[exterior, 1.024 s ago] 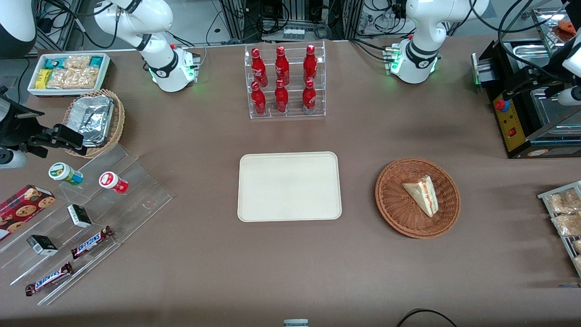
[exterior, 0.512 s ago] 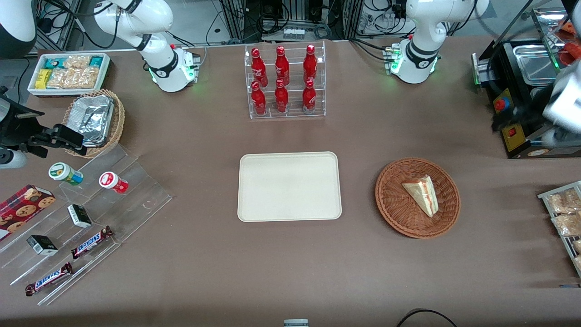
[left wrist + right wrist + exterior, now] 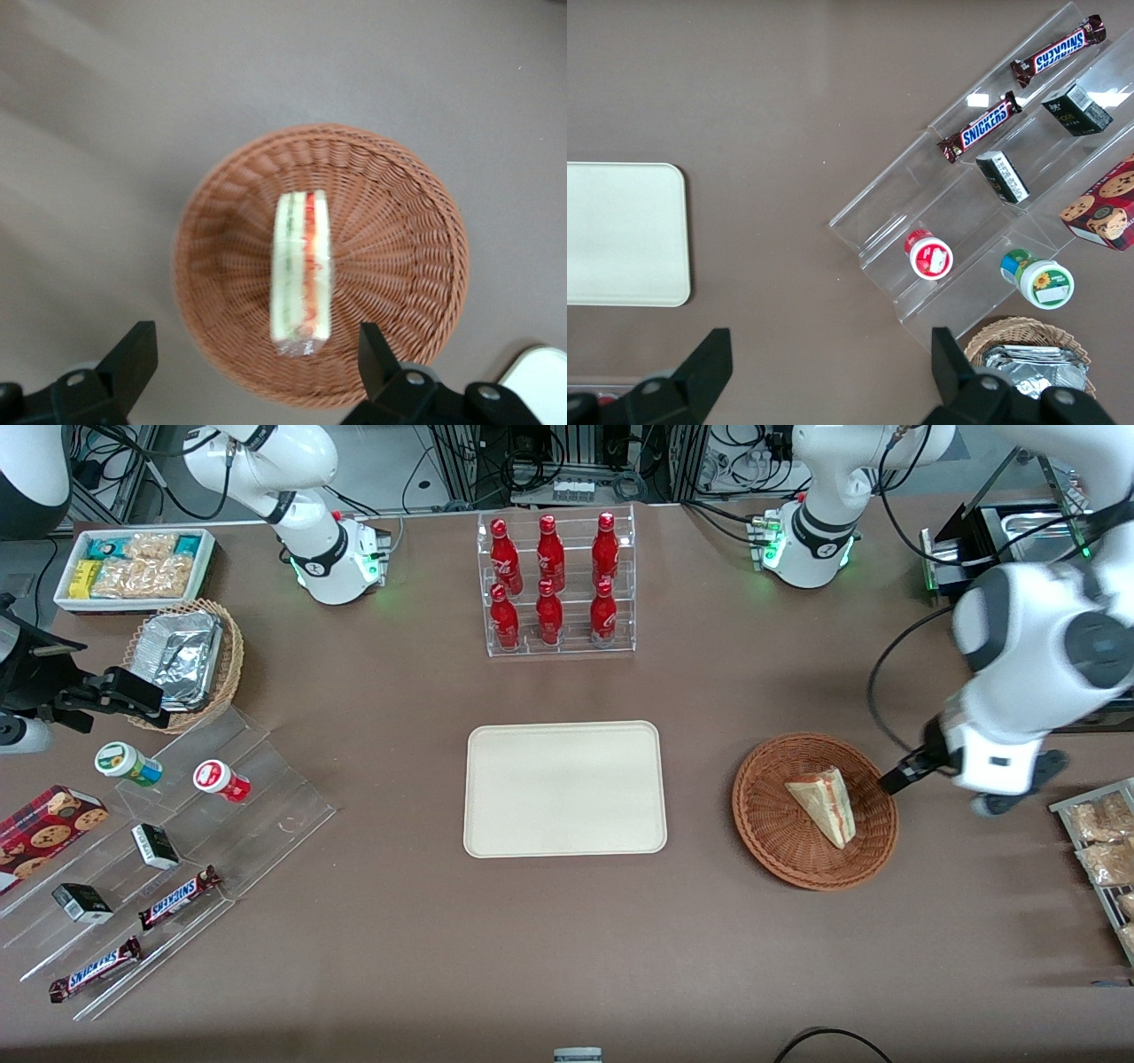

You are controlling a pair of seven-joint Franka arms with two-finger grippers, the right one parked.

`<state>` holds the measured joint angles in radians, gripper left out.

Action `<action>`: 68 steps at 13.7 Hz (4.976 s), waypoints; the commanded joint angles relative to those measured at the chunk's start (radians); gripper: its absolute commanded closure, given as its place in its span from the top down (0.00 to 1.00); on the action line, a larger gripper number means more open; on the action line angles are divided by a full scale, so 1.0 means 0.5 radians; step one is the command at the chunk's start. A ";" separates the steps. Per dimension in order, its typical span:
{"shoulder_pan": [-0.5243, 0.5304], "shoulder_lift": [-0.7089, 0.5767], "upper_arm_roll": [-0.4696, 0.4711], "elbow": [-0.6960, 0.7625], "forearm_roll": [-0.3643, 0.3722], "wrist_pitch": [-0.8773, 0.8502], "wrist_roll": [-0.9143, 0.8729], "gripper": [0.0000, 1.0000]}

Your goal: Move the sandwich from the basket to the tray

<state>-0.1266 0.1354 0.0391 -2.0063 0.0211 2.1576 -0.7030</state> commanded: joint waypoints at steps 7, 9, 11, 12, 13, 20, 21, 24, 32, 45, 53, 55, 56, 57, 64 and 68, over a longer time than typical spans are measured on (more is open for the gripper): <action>-0.099 0.223 0.008 -0.405 -0.030 0.787 -0.238 1.00; -0.109 0.244 0.008 -0.408 -0.027 0.787 -0.254 1.00; -0.136 0.275 0.008 -0.418 -0.027 0.787 -0.257 1.00; -0.136 0.293 0.008 -0.421 -0.027 0.787 -0.257 1.00; -0.133 0.300 0.008 -0.421 -0.027 0.790 -0.257 0.99; -0.152 0.294 0.008 -0.378 -0.012 0.714 -0.275 0.00; -0.152 0.269 0.005 -0.341 -0.008 0.625 -0.260 0.00; -0.203 0.082 -0.023 -0.072 -0.005 -0.039 -0.165 0.00; -0.927 0.419 -0.032 0.560 0.007 -0.309 -0.174 0.00; -1.489 1.419 -0.020 1.383 0.130 0.071 -0.606 0.00; -1.431 1.077 -0.020 1.362 0.096 -0.310 -0.616 1.00; -1.337 0.841 -0.020 1.337 0.032 -0.586 -0.610 1.00; -1.284 0.737 -0.020 1.334 0.013 -0.733 -0.603 1.00; -1.199 0.617 -0.020 1.325 0.007 -0.875 -0.576 1.00; -0.549 -0.028 -0.017 0.969 0.028 -1.216 0.162 1.00; -0.144 -0.154 -0.017 0.908 0.031 -1.330 0.803 1.00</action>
<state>-0.2737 0.1120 0.0474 -1.4934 0.0432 1.4989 -0.4124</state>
